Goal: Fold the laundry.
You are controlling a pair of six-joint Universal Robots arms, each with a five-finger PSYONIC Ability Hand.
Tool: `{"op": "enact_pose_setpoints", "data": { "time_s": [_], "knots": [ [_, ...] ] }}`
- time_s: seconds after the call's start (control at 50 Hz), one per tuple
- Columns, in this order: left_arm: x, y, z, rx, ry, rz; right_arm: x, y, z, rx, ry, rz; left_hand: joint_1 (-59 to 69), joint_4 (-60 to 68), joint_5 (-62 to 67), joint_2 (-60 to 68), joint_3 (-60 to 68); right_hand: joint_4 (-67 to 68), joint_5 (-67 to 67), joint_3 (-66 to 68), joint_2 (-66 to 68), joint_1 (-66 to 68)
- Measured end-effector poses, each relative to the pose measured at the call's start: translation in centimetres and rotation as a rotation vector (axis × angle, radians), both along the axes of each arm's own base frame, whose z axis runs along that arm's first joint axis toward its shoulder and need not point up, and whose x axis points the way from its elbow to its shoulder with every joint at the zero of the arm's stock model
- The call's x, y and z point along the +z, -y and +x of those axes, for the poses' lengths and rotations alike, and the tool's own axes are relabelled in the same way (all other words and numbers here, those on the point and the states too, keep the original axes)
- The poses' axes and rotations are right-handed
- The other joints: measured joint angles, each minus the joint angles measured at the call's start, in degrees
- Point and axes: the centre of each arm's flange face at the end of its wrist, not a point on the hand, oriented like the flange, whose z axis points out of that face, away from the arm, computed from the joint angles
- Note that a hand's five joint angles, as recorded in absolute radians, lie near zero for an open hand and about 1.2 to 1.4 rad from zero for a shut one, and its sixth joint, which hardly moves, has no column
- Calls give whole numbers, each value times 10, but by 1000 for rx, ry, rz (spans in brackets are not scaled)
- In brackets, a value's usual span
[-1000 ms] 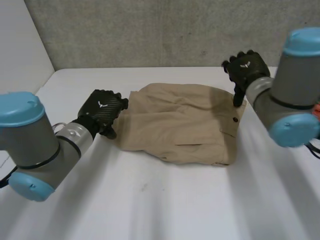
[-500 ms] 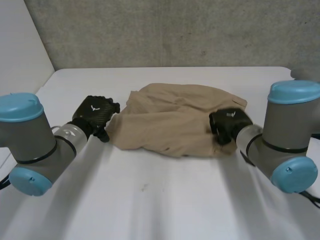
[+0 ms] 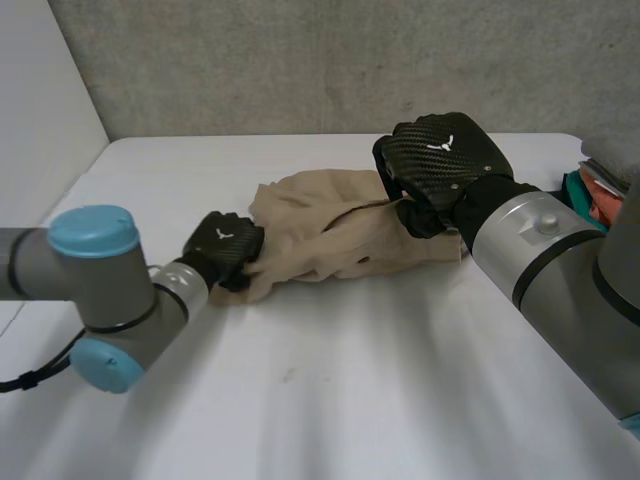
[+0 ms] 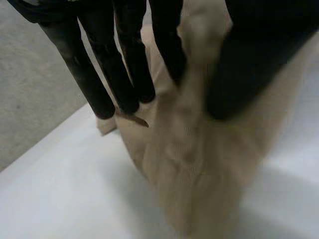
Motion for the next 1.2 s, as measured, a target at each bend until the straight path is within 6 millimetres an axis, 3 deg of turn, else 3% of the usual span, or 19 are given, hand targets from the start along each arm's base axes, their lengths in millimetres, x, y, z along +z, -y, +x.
{"op": "enact_pose_setpoints", "data": {
  "time_s": [0.02, 0.04, 0.12, 0.2, 0.28, 0.38, 0.42, 0.46, 0.5, 0.6, 0.7, 0.92, 1.06, 1.14, 1.2],
  "knots": [
    [-3, 1, -2, -4, 1, 3, 0, 0, -1, -2, 0, 2, 0, 0, 0, 0, 0, 0, 0, 0, 0, 0],
    [-5, 2, -4, -7, 2, 7, -1, 0, -1, -4, -1, 4, 51, 93, 87, 85, 82, 0, 0, 0, 0, 0],
    [-10, 2, -8, -15, 6, 24, -5, 2, -4, -15, -7, 13, 51, 113, 93, 103, 103, 0, 0, 0, 0, 0],
    [4, 1, -8, -13, -5, 16, -8, 8, -8, -32, -19, 13, 51, 113, 93, 103, 103, 0, 0, 0, 0, 0],
    [39, -4, -1, -1, -44, -36, -12, 18, -13, -58, -46, 14, 51, 114, 93, 103, 103, 0, 6, 0, 0, 0],
    [97, -19, 12, 15, -114, -135, -26, 35, -23, -99, -152, 32, 51, 114, 93, 103, 103, -37, -8, -33, -26, -11],
    [121, -31, 17, 14, -142, -178, -34, 39, -27, -107, -218, 56, 51, 114, 93, 103, 103, -187, -146, -181, -175, -148],
    [135, -43, 21, 11, -157, -201, -39, 39, -29, -107, -257, 84, 51, 114, 93, 103, 103, -347, -323, -341, -347, -322],
    [143, -52, 24, 8, -162, -213, -42, 37, -31, -108, -277, 117, 51, 114, 93, 103, 103, -444, -422, -436, -435, -412],
    [147, -63, 28, 4, -160, -211, -47, 35, -34, -123, -256, 189, 51, 114, 93, 103, 104, -514, -491, -503, -482, -466],
    [143, -68, 29, 2, -147, -193, -60, 31, -40, -191, -109, 374, 51, 114, 93, 104, 104, -541, -520, -532, -483, -488],
    [149, -67, 24, -7, -159, -214, -103, 6, -50, -243, -37, 604, 51, 116, 93, 104, 104, -540, -512, -533, -483, -493],
    [147, -65, 22, -10, -158, -212, -95, 4, -53, -242, -10, 561, 51, 116, 93, 104, 104, -540, -511, -533, -483, -493],
    [141, -61, 20, -6, -151, -196, -82, -10, -58, -242, 19, 536, 51, 116, 93, 104, 104, -541, -511, -533, -483, -493],
    [140, -59, 20, -5, -151, -193, -85, -23, -59, -236, 31, 566, 51, 116, 93, 104, 104, -541, -511, -533, -483, -493]
  ]
}}
